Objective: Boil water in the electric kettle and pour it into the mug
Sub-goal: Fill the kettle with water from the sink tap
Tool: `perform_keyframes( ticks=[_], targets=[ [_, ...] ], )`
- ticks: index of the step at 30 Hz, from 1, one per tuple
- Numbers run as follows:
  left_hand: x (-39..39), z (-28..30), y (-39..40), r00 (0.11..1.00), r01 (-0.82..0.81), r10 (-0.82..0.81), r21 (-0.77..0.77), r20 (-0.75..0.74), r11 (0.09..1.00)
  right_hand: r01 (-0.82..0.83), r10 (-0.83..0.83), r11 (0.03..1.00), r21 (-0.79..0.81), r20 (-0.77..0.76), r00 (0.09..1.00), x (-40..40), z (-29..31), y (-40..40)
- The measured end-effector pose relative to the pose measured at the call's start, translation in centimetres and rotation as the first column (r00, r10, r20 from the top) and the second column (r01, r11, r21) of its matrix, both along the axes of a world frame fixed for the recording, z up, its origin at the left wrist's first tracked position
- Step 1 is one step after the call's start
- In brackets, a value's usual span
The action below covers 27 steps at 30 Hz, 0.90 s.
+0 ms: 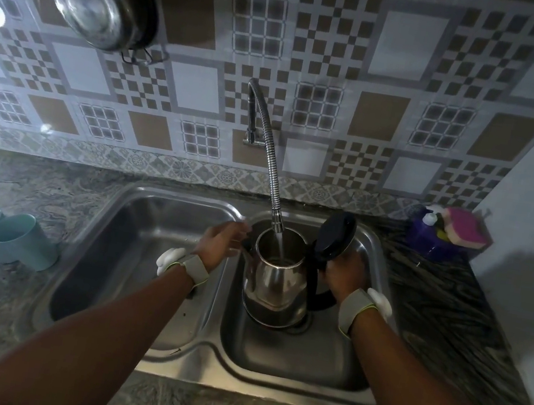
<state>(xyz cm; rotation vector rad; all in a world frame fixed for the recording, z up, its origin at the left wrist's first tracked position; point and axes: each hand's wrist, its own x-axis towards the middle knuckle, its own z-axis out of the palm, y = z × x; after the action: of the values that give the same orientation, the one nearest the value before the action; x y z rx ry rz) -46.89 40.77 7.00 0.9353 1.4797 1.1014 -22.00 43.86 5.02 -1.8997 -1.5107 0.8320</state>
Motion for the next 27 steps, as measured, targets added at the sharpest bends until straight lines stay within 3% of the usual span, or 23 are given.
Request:
perform_keyframes(
  ticks=[9, 15, 27],
  targets=[
    [0.6, 3.1, 6.6, 0.972, -0.063, 0.076, -0.068, 0.221, 0.996, 0.053, -0.057, 0.997, -0.06, -0.065, 0.996, 0.0, -0.5, 0.3],
    [2.1, 6.0, 10.6, 0.84, -0.047, 0.063, -0.044, 0.538, 0.998, 0.098, -0.089, 0.995, 0.028, -0.242, 0.966, -0.1, -0.6, -0.4],
    [3.7, 8.4, 14.9, 0.76, -0.121, 0.109, -0.025, 0.641, 0.992, 0.112, -0.103, 0.992, 0.051, -0.158, 0.982, 0.2, -0.6, 0.1]
  ],
)
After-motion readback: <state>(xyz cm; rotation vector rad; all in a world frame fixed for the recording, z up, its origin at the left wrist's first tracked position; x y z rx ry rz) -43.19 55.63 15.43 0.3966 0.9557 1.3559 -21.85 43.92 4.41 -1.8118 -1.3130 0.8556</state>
